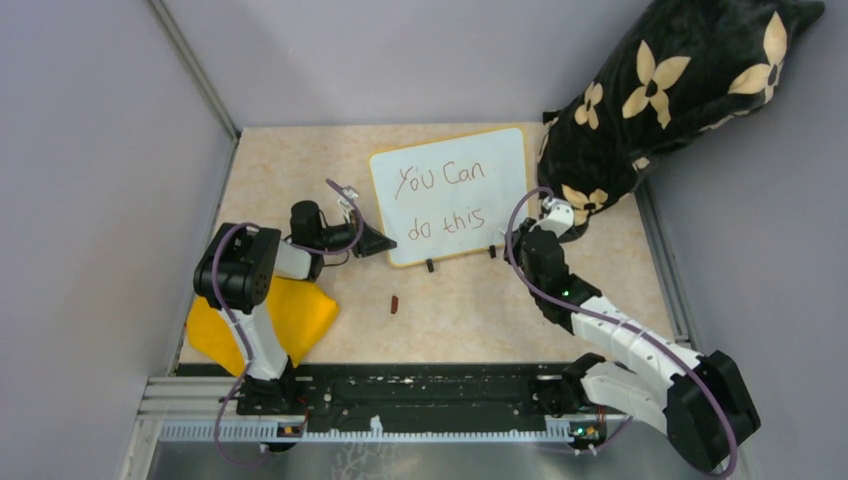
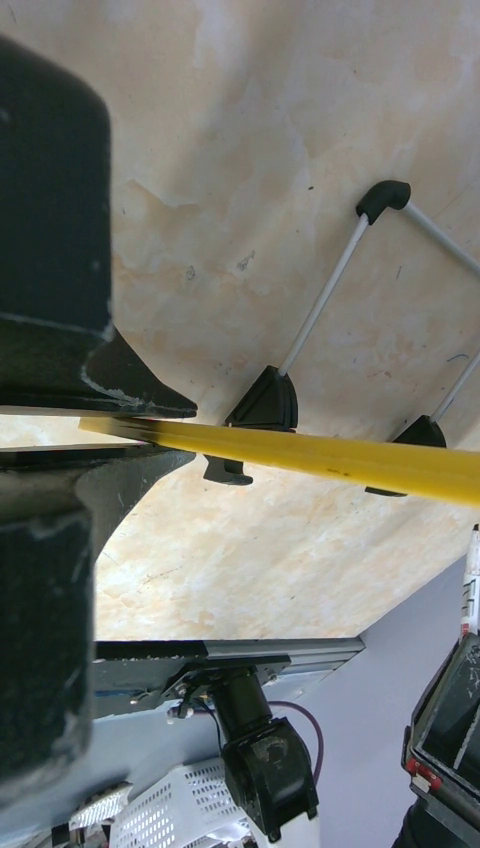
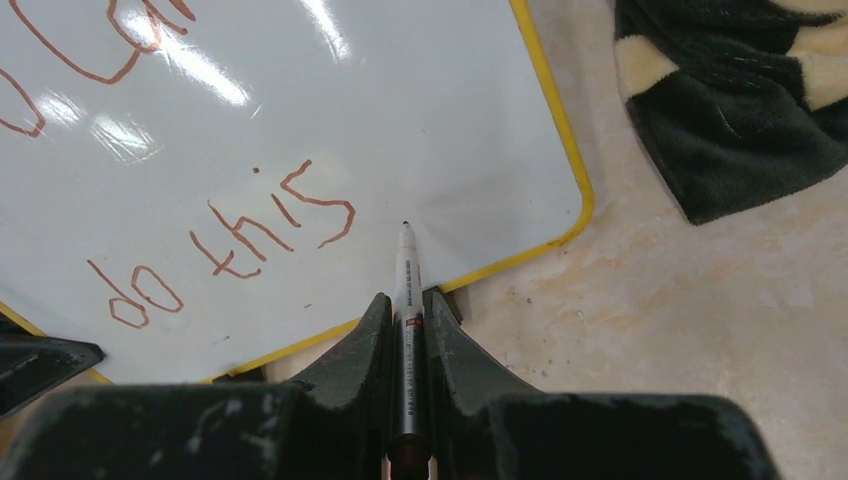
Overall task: Write a sentence on the whiteboard
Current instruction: Write a sentence on the whiteboard, then close the whiteboard marker at the center of the board.
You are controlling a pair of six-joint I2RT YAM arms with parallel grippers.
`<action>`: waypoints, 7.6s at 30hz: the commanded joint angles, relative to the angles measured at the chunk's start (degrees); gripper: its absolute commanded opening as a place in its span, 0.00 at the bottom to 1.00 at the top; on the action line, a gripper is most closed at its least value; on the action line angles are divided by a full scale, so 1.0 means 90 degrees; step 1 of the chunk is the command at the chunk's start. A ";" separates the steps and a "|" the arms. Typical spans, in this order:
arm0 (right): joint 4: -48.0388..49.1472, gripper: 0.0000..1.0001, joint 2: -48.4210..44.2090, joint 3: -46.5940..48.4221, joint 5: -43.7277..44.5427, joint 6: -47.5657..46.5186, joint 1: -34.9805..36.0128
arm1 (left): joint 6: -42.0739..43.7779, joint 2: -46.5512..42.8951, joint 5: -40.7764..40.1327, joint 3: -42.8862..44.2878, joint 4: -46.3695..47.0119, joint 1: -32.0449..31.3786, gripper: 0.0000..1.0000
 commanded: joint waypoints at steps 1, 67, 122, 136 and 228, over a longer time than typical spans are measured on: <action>0.0533 0.00 0.0137 0.0445 -0.0070 -0.0002 -0.0078 | 0.0153 -0.0027 -0.0131 0.0067 -0.0411 -0.0039 0.00; 0.0656 0.00 0.0760 0.0453 -0.0284 0.0035 -0.0228 | 0.0239 -0.0024 -0.0151 0.0106 -0.0550 -0.0039 0.00; -0.0914 0.00 -0.1098 0.0769 -0.0891 -0.0368 -0.0228 | 0.0195 -0.0091 -0.0196 0.0128 -0.0638 -0.0039 0.31; -0.1189 0.00 -0.1515 0.0676 -0.1023 -0.0422 -0.0233 | 0.0049 -0.0228 -0.0147 0.0051 -0.0413 -0.0068 0.46; -0.3007 0.00 -0.3693 0.0861 -0.1418 -0.1028 -0.0234 | -0.0726 -0.2176 -0.7350 0.1877 -0.9868 -0.3997 0.80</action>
